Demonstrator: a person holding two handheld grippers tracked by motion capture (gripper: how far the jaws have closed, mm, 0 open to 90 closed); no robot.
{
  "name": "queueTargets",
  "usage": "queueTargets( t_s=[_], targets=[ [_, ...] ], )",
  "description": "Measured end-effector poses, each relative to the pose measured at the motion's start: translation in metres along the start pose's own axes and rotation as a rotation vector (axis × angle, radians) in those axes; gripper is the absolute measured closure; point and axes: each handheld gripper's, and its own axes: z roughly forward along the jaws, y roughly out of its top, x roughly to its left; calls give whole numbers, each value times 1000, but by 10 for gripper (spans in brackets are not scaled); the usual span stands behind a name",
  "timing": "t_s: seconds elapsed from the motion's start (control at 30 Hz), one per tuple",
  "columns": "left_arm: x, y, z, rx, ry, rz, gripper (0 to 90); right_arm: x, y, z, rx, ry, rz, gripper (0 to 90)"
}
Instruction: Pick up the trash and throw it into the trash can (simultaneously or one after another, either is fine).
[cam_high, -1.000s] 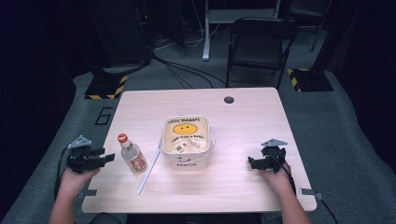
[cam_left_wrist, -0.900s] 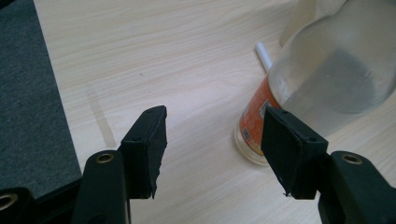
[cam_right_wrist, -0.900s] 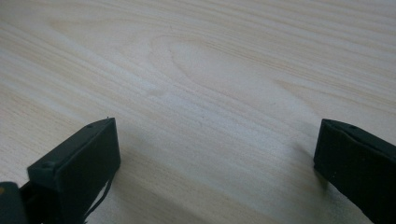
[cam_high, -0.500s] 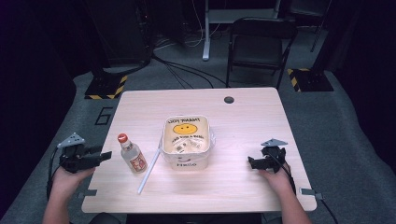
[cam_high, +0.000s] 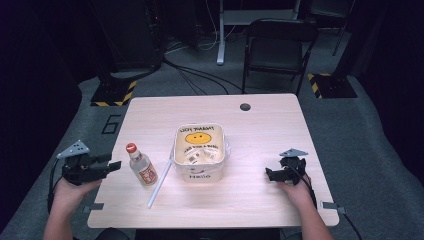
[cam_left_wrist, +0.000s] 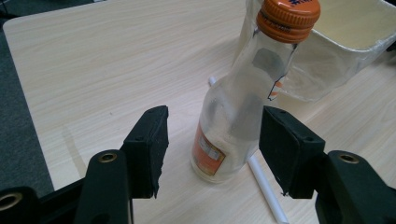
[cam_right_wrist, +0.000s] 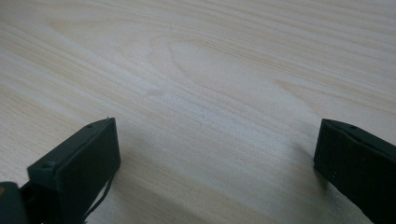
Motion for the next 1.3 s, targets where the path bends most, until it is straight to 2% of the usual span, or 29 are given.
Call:
queueTargets(
  t_s=[0.13,0.37,0.7,0.77,1.0,1.03,1.23,1.3],
  targets=[
    [-3,2,1,-6,0,7,423,0,0,0,0,0,0,0],
    [-10,6,2,-1,-23,30,435,0,0,0,1,2,-2,0],
    [-15,12,8,-15,-40,30,425,0,0,0,-1,0,1,0],
    [-16,13,8,-1,-44,43,425,0,0,0,0,0,0,0],
    [-20,18,11,-7,-55,58,421,0,0,0,-1,0,1,0],
    [-21,20,12,-4,-59,70,421,0,0,0,-1,0,1,0],
    [-25,27,18,-7,-54,89,421,0,0,0,0,0,1,0],
    [-26,28,19,-12,-55,84,422,0,0,0,0,0,0,0]
  ],
)
